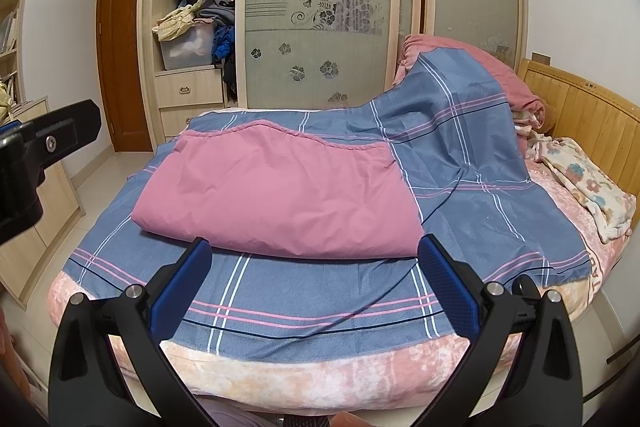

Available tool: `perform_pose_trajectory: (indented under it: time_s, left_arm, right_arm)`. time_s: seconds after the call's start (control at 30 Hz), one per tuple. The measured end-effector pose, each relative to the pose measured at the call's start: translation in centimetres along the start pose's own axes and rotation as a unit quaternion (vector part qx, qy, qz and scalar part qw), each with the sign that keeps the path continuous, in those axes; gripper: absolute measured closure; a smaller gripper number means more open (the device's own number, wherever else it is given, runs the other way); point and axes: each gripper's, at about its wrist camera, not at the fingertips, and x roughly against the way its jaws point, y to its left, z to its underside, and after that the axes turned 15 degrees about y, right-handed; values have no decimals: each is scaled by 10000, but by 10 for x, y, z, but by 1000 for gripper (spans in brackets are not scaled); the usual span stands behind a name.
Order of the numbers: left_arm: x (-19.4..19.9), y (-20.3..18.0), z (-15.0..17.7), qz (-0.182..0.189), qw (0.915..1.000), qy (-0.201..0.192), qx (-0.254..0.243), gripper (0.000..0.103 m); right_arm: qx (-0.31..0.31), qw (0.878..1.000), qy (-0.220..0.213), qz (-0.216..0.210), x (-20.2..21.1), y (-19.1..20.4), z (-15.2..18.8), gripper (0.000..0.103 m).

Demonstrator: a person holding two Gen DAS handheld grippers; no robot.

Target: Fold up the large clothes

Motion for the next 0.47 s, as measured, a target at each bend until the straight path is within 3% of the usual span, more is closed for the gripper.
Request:
perform_pose_trajectory:
  time_s: [0.47]
  left_arm:
    - [-8,-2,0,27,9999,106,-68,2]
  right_arm:
    - [-4,10000,64,-43,-9,0,-1,1]
